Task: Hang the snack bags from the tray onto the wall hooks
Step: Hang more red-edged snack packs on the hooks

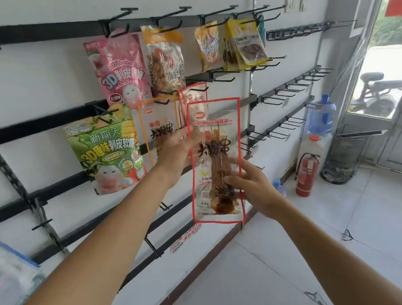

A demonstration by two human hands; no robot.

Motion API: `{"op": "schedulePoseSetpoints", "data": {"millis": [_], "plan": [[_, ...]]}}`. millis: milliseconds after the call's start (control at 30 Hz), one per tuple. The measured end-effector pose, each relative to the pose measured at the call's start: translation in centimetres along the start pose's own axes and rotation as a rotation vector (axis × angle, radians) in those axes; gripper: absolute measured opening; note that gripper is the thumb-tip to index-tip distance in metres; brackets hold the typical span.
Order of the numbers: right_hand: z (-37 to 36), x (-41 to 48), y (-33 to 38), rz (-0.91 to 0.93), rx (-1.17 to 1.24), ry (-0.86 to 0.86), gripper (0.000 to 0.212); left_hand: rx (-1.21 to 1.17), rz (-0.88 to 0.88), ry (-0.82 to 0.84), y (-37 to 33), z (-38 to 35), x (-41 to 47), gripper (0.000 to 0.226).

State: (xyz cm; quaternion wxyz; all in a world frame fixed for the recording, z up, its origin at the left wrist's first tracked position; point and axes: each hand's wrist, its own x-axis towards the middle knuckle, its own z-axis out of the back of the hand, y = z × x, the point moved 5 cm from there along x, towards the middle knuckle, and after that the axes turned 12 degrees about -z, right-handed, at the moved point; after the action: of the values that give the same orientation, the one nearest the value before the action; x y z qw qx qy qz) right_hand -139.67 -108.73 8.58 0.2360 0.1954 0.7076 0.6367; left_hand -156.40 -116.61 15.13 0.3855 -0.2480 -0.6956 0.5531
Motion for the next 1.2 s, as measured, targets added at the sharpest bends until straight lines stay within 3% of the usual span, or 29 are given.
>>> {"op": "schedulePoseSetpoints", "data": {"millis": [100, 200, 367, 400, 467, 600, 667, 800, 967, 1033, 1100, 1200], "plan": [[0.8, 1.7, -0.8, -0.060, 0.019, 0.037, 0.040, -0.050, -0.092, -0.070, -0.4, -0.4, 2.0, 0.021], [1.8, 3.5, -0.8, -0.082, 0.019, 0.013, 0.038, -0.027, -0.113, 0.007, -1.0, -1.2, 3.6, 0.004], [3.8, 6.9, 0.3, -0.011, -0.011, -0.037, 0.019, 0.061, -0.127, 0.026, -0.8, -2.2, 6.2, 0.025], [4.3, 7.8, 1.1, 0.024, 0.001, -0.054, 0.023, 0.079, -0.139, 0.003, -0.6, -2.2, 6.9, 0.026], [5.5, 9.8, 2.9, 0.091, 0.074, -0.130, 0.033, 0.130, -0.161, -0.031, -0.3, -2.4, 8.4, 0.027], [7.6, 13.7, 8.4, 0.344, 0.051, -0.245, 0.015, 0.217, -0.187, -0.093, 0.5, -3.2, 11.3, 0.021], [7.8, 15.9, 10.1, 0.377, -0.009, -0.174, 0.015, 0.243, -0.189, -0.167, 1.2, -3.3, 12.5, 0.015], [8.6, 20.4, 10.8, 0.277, -0.020, 0.005, 0.007, 0.268, -0.243, -0.280, 2.4, -3.4, 14.5, 0.004], [8.8, 24.2, 12.1, 0.216, 0.075, 0.142, 0.006, 0.272, -0.287, -0.363, 2.8, -4.2, 15.8, 0.025], [8.5, 25.4, 12.3, 0.206, 0.102, 0.150, 0.003, 0.389, -0.305, -0.371, 2.6, -4.5, 16.2, 0.046], [8.5, 26.5, 12.6, 0.204, 0.133, 0.127, 0.004, 0.663, -0.381, -0.397, 2.3, -4.3, 16.5, 0.066], [8.5, 28.3, 12.7, 0.194, 0.126, 0.124, 0.004, 1.175, -0.585, -0.467, 1.8, -4.4, 16.6, 0.067]]}}
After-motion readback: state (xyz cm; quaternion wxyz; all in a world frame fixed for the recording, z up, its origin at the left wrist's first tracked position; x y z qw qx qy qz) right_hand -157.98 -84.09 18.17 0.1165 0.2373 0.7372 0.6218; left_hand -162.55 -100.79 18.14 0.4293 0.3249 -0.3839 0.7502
